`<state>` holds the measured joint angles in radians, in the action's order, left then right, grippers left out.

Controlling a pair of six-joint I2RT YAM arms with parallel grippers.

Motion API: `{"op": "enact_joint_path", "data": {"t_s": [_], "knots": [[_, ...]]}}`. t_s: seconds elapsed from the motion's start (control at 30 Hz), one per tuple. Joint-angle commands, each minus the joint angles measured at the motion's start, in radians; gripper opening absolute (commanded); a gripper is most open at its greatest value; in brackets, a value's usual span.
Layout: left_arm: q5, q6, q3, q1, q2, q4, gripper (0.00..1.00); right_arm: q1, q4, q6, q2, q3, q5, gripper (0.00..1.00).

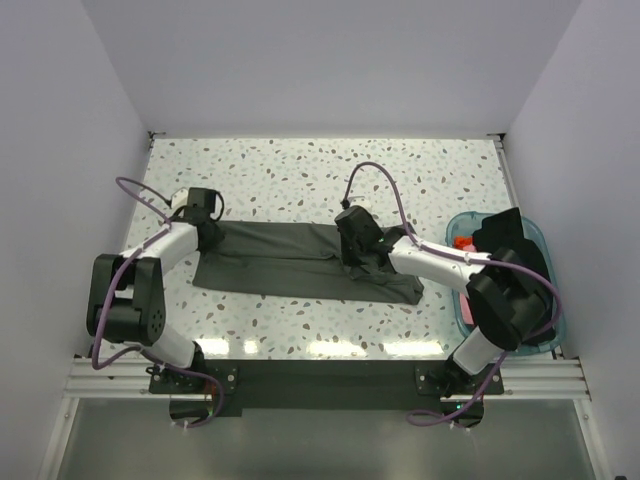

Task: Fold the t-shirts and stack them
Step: Fold the tshirt

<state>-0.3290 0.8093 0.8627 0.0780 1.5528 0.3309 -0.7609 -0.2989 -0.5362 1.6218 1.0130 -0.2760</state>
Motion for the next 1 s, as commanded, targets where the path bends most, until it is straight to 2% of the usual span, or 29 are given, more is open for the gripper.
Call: {"op": "enact_joint_path", "data": {"t_s": [0.0, 0.1, 0.13, 0.47, 0.53, 0.57, 0.73, 0.8, 0.97], "knots": [[-0.03, -0.001, 0.036, -0.014, 0.015, -0.003, 0.26, -0.005, 0.027, -0.028, -0.042, -0.005, 0.017, 0.0], [-0.021, -0.007, 0.032, -0.015, 0.013, -0.01, 0.26, -0.003, 0.014, -0.024, -0.037, -0.002, -0.006, 0.17], [-0.018, -0.009, 0.033, -0.015, 0.01, -0.012, 0.26, -0.005, 0.015, -0.013, -0.034, -0.005, -0.012, 0.26], [-0.001, -0.019, 0.042, -0.015, 0.009, -0.018, 0.27, -0.005, 0.047, 0.002, 0.05, -0.017, 0.015, 0.39], [-0.004, -0.018, 0.045, -0.015, 0.012, -0.013, 0.27, -0.003, 0.058, -0.002, 0.053, -0.025, 0.017, 0.38], [-0.004, -0.018, 0.047, -0.015, 0.012, -0.015, 0.27, -0.005, 0.063, -0.005, 0.055, -0.027, 0.018, 0.29], [-0.005, -0.016, 0.05, -0.015, 0.012, -0.013, 0.27, -0.003, 0.049, -0.015, 0.038, -0.021, 0.014, 0.04], [-0.007, -0.018, 0.052, -0.015, 0.007, -0.012, 0.26, -0.003, 0.034, -0.018, 0.015, -0.017, 0.005, 0.0], [-0.005, -0.018, 0.056, -0.015, 0.007, -0.01, 0.24, -0.006, 0.006, -0.027, -0.025, -0.011, 0.012, 0.0]]}}
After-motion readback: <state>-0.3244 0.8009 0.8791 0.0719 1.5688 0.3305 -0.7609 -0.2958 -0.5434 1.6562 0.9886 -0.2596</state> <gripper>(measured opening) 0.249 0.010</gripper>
